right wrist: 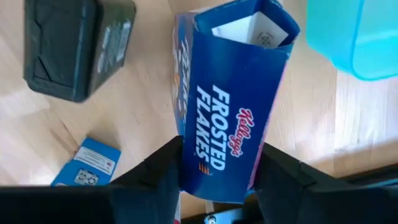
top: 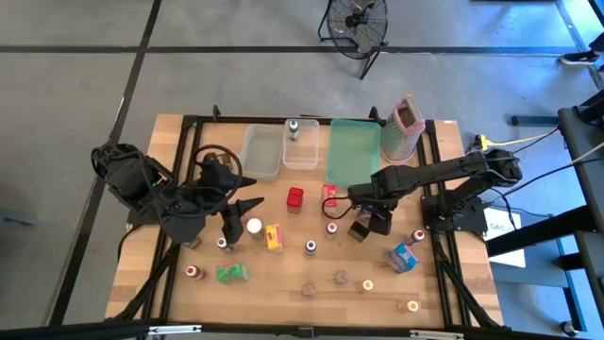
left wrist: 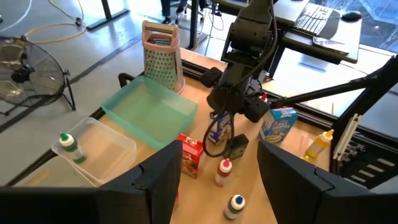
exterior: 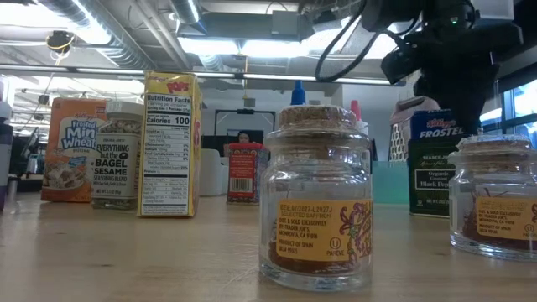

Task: Pick & Place Kitchen Items
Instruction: Put the blue cereal box into the green bin

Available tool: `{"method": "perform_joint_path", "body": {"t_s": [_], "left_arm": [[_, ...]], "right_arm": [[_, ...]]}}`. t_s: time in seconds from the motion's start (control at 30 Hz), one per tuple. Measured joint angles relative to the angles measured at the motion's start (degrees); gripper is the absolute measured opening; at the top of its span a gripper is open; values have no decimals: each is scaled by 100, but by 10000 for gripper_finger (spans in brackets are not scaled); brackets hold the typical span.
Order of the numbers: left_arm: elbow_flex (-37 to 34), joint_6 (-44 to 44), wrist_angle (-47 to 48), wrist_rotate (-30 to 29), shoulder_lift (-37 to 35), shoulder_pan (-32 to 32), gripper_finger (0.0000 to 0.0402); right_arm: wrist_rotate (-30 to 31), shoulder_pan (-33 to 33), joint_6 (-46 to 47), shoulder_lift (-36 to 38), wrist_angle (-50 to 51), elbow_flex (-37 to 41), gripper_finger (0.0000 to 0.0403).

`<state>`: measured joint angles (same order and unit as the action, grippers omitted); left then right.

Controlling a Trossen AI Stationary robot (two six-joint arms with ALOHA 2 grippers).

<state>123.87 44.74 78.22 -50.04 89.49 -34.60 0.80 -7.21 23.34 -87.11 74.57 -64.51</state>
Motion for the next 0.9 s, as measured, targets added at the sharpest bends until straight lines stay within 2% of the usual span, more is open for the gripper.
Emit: {"method": "perform_joint_path", "body": {"t_s": [0.23, 0.53, 0.7, 0.9], "left_arm": [[0, -58, 12, 0, 0, 106, 204], [0, -54, 212, -2, 0, 104, 203], [0, -56, 218, -2, 0, 104, 205], [0, -56, 219, 0, 0, 102, 203]], "right_arm": [[0, -1, -88, 0, 201, 0, 130], [2, -1, -88, 0, 526, -60, 125], [4, -1, -86, 0, 930, -477, 124], [52, -1, -108, 5, 1573, -1323, 124]]}}
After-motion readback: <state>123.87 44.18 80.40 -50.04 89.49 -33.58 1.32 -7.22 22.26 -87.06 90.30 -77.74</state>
